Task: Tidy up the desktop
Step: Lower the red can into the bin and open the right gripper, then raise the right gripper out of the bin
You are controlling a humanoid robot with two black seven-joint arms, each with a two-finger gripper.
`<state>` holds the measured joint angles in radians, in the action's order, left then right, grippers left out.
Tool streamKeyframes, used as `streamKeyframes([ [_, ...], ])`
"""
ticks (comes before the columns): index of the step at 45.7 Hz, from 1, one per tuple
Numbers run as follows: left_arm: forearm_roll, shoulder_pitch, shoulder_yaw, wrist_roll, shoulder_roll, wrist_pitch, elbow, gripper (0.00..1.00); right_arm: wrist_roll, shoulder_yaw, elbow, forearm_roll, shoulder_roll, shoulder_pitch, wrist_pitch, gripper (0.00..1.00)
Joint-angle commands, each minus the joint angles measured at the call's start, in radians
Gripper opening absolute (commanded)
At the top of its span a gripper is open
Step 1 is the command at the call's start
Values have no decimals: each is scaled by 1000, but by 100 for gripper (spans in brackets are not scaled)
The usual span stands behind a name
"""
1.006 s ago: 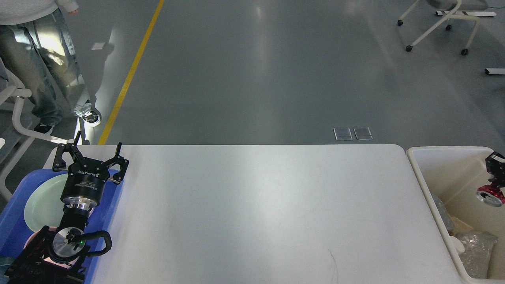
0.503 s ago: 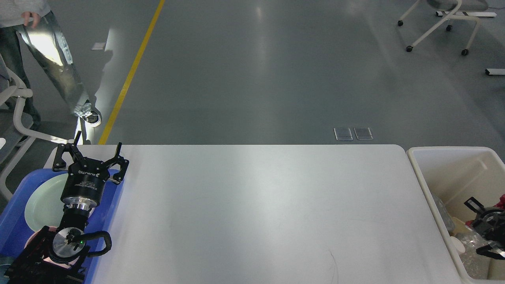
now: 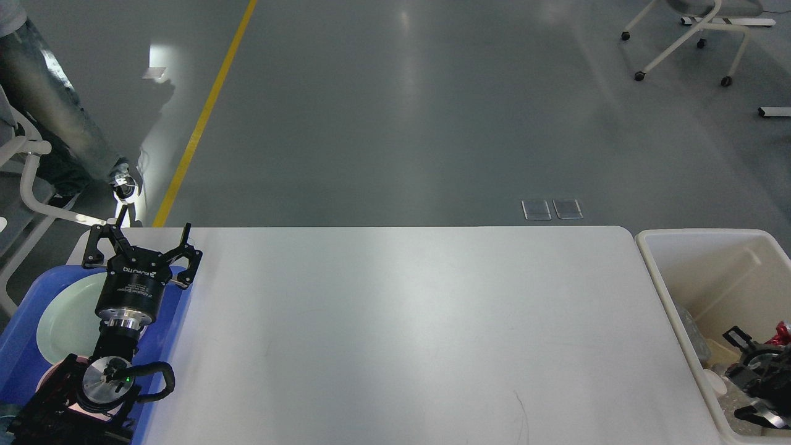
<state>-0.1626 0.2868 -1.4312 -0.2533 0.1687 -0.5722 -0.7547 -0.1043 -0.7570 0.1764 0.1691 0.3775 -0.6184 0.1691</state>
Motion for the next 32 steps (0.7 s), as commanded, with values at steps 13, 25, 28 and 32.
streamKeyframes([
  [13,0,0,0,0,0,0,0,97,0,5,15,0,6,-6,17,100],
  [25,0,0,0,0,0,0,0,97,12,85,18,3,43,-49,9,100],
  [28,0,0,0,0,0,0,0,97,18,149,18,4,63,-67,7,100],
  [32,0,0,0,0,0,0,0,97,31,336,20,3,69,-135,7,100],
])
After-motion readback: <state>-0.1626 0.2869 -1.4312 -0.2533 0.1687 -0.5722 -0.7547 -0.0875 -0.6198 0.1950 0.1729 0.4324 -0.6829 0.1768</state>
